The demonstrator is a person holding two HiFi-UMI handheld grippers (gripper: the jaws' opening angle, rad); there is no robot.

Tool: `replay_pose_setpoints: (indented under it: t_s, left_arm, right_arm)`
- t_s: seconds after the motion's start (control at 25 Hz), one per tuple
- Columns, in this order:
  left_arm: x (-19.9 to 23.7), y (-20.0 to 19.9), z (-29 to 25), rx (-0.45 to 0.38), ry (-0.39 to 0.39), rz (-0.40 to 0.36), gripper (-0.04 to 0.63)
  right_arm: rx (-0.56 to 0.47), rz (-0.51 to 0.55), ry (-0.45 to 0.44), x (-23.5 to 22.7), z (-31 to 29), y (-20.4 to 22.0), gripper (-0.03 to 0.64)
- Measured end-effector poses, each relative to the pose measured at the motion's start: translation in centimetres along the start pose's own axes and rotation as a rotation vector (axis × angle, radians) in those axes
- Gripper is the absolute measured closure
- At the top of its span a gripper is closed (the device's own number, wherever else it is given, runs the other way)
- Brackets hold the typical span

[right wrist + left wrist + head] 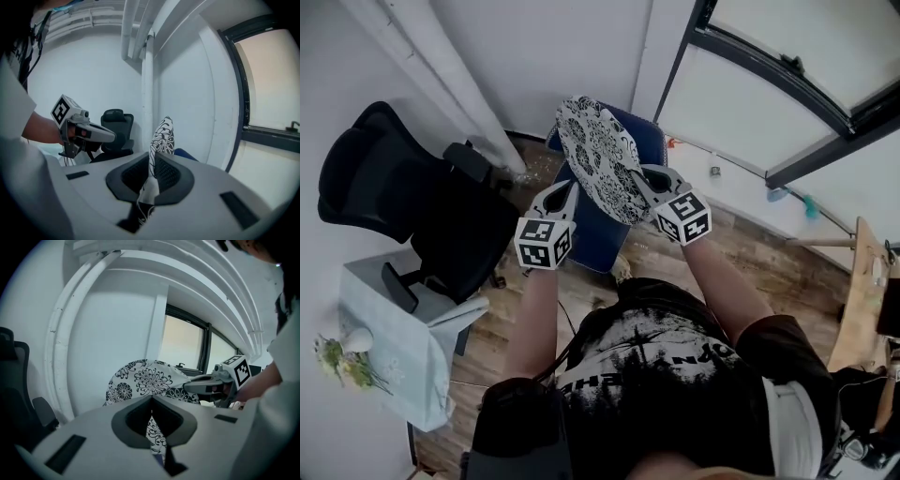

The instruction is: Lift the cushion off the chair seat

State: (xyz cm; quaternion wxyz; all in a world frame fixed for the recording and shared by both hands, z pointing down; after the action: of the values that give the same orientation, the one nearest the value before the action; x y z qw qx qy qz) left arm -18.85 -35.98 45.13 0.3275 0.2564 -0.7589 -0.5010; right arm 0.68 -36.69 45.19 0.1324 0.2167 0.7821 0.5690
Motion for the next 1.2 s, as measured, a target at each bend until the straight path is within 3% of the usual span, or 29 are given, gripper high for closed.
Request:
replay_pose_setpoints:
  t_s: [0.28, 0.6, 1.2]
  left_arm:
    - [-0.2, -1.0, 0.7, -0.005, -0.009, -0.024, 0.583]
    - [-0.8, -0.8, 1.2, 0.027, -0.013, -0.055, 0.583]
    - [-1.7, -0.6, 1.0, 0.021, 0.008, -0.062, 0.583]
  right_arm:
    - [-0.061, -0.023, -0.015, 0.2, 1.6, -2.4, 0.586]
    - [-0.038, -0.081, -0.017, 0.1, 2.4, -1.4, 0.586]
    - [-0.015, -0.066, -0.014, 0.3, 3.2, 0.0, 0.588]
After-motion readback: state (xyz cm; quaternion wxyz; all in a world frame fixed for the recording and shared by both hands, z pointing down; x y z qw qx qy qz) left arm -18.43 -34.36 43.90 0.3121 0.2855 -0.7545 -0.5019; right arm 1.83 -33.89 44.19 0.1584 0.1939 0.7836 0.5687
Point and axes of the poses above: the fingertips, and each gripper's own axes: z backward along the fingers, x to its left, y out of its underside, the point moved 5 cm from there along z, backward along the fingers, and after that the axes turned 10 degrees about y, right-handed, at the moved point
